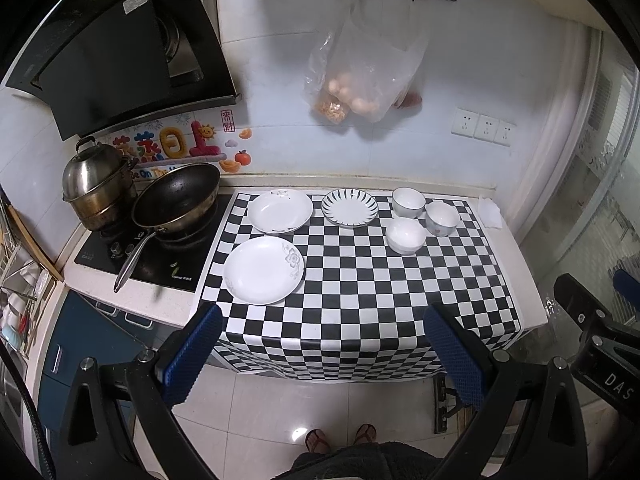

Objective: Organize plates and bowls

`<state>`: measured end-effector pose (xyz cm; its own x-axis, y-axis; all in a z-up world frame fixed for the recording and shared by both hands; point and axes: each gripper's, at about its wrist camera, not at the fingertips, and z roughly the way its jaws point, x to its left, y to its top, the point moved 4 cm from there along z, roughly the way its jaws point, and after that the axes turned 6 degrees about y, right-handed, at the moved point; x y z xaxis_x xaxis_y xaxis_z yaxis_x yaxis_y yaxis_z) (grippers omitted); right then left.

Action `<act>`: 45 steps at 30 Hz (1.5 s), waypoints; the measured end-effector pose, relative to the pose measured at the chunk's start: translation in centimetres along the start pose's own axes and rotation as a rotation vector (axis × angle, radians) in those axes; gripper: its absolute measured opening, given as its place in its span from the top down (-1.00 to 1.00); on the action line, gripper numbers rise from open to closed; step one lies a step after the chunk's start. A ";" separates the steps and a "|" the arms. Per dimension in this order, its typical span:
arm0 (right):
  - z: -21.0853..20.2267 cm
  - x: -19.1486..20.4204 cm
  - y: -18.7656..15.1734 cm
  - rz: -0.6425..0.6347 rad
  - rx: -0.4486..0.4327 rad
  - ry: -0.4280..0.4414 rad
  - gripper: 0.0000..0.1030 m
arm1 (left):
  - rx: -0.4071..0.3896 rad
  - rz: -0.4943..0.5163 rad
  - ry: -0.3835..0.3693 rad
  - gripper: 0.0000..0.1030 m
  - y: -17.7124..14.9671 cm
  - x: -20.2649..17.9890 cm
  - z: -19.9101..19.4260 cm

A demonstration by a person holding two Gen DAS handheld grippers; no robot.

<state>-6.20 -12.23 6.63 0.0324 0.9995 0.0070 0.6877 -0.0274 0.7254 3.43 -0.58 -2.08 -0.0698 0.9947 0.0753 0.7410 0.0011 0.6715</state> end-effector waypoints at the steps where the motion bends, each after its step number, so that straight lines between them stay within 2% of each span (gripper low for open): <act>1: 0.0 0.0 -0.1 0.001 -0.001 0.002 -1.00 | 0.000 0.001 0.001 -1.00 0.0 0.0 0.0; 16: 0.0 0.0 0.1 0.003 -0.005 0.002 -1.00 | -0.002 -0.010 -0.002 -1.00 0.9 -0.4 0.1; 20: 1.3 -1.1 0.8 0.023 0.000 0.022 -1.00 | -0.006 -0.033 0.011 -1.00 1.6 -0.5 1.4; 22: 2.9 -1.9 1.0 0.042 -0.013 0.062 -1.00 | -0.010 -0.057 0.017 -1.00 1.8 -0.3 2.7; 24: 5.4 -2.4 1.2 0.056 -0.005 0.128 -1.00 | 0.006 -0.080 0.040 -1.00 2.1 0.2 5.0; 25: 7.5 -2.5 1.1 0.061 0.027 0.186 -1.00 | 0.014 -0.087 0.053 -1.00 1.9 0.6 6.1; 27: 10.5 -2.3 0.7 0.059 0.078 0.245 -1.00 | 0.043 -0.096 0.104 -1.00 1.6 1.5 8.7; 28: 13.1 -1.8 0.4 0.054 0.126 0.297 -1.00 | 0.070 -0.105 0.135 -1.00 1.3 2.4 10.6; 31: 19.3 0.0 -0.5 0.027 0.223 0.377 -1.00 | 0.178 -0.148 0.200 -1.00 0.0 5.4 16.7; 36: 29.9 5.6 -2.2 -0.011 0.390 0.445 -1.00 | 0.336 -0.252 0.206 -1.00 -2.4 10.9 25.6; 39: 36.3 9.0 -2.7 -0.001 0.478 0.488 -1.00 | 0.408 -0.297 0.170 -0.98 -3.0 13.8 31.1; 42: 42.7 12.6 -3.5 0.010 0.571 0.515 -0.95 | 0.487 -0.320 0.117 -0.75 -3.2 16.3 36.8; 44: 47.4 15.2 -4.2 0.027 0.636 0.521 -0.84 | 0.541 -0.327 0.086 -0.41 -3.3 17.9 40.6; 45: 48.7 15.9 -4.4 0.034 0.659 0.522 -0.79 | 0.557 -0.325 0.075 -0.31 -3.2 18.5 42.0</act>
<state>26.65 2.89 -29.98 -0.1675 0.8736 0.4569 0.9805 0.0992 0.1699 27.83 22.16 -33.83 -0.3805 0.9248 -0.0030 0.9083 0.3743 0.1871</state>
